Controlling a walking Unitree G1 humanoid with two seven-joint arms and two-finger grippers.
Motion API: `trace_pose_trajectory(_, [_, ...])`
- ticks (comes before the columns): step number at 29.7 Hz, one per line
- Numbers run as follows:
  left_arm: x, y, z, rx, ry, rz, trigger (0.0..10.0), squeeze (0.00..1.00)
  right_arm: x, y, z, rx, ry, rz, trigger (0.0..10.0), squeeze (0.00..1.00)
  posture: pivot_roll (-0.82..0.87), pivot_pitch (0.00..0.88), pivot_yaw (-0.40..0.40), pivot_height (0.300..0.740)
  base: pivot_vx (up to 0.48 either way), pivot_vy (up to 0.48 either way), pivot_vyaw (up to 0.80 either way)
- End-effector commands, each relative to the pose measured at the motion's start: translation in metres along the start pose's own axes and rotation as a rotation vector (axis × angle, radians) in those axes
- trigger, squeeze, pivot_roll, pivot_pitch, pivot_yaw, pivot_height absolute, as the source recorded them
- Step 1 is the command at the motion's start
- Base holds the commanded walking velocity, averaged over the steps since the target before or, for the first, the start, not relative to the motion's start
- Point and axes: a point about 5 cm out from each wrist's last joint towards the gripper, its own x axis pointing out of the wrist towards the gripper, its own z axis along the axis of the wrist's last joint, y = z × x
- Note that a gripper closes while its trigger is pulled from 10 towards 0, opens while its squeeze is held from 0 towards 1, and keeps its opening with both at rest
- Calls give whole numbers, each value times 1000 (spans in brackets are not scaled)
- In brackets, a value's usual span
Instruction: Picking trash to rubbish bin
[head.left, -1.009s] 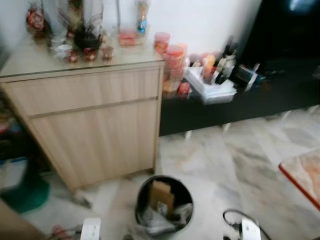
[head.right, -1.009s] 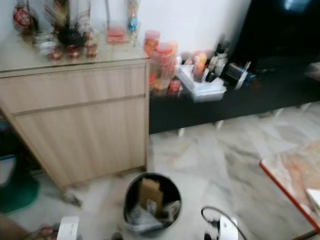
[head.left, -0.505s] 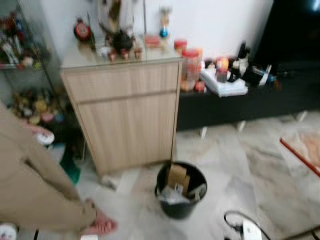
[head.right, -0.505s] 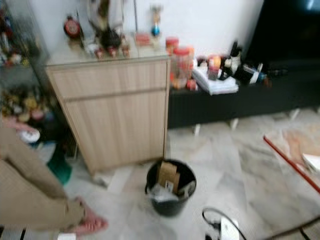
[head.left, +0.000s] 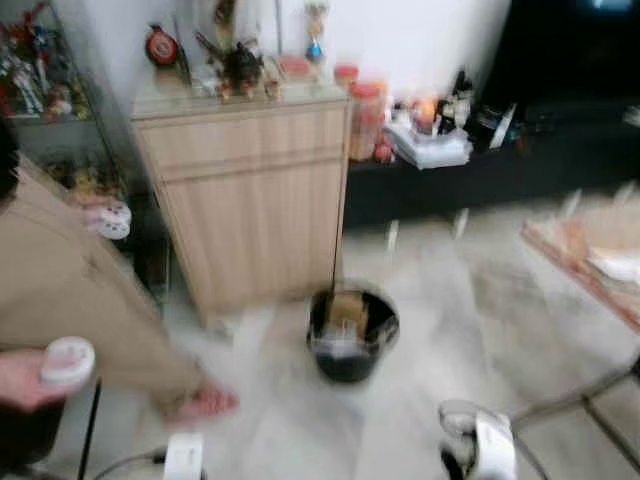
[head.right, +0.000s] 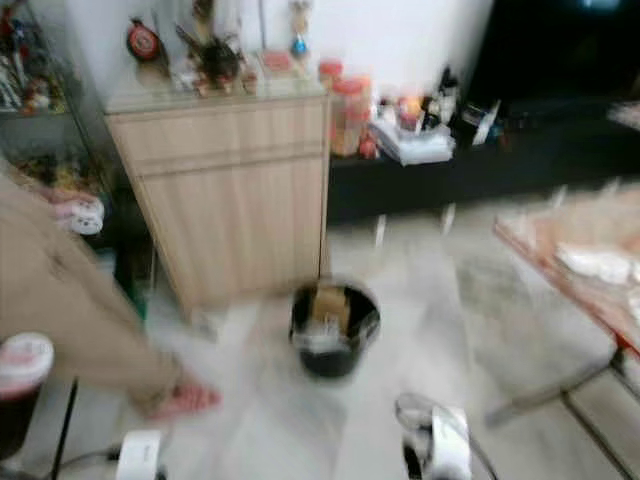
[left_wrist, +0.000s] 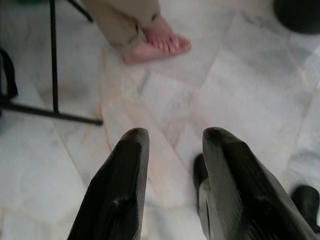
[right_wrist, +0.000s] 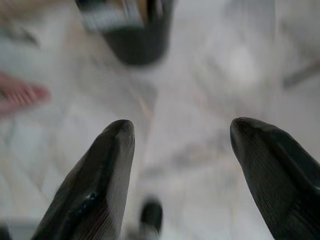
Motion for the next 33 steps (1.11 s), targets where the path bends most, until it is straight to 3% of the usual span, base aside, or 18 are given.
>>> trace_pose_trajectory(1, [4, -1, 20, -18, -82, 10, 10000, 0, 3, -1, 19, -32, -75, 12, 10000, 0, -22, 58, -63, 740, 0, 0, 0])
trace_pose_trajectory(7, [11, 0, 88, -22, -368, 49, 10000, 0, 13, 29, 85, -65, -308, 129, 10000, 0, -18, 54, -65, 740, 0, 0, 0])
trace_pose_trajectory(10, [10, -1, 107, -35, -448, 52, 10000, 0, 14, 41, 105, -83, -379, 171, 10000, 0, -17, 52, -65, 740, 0, 0, 0])
trace_pose_trajectory(12, [7, -3, 134, -41, -557, 58, 10000, 0, 12, 61, 134, -87, -485, 226, 10000, 0, -16, 49, -64, 740, 0, 0, 0])
trace_pose_trajectory(16, [3, -5, 151, -62, -625, 68, 10000, 0, 10, 75, 151, -82, -546, 257, 10000, 0, -12, 45, -63, 740, 0, 0, 0])
trace_pose_trajectory(18, [-2, -10, 170, -59, -698, 60, 10000, 0, 6, 90, 170, -69, -614, 293, 10000, 0, -12, 45, -63, 740, 0, 0, 0])
trace_pose_trajectory(22, [-9, -15, 182, -35, -758, 43, 10000, 0, 4, 95, 178, -14, -643, 309, 10000, 0, -11, 35, -62, 740, 0, 0, -600])
trace_pose_trajectory(33, [-16, -14, 185, -13, -793, 44, 10000, 0, 5, 94, 171, -23, -634, 276, 10000, 0, -6, 13, -51, 740, 0, 0, -800])
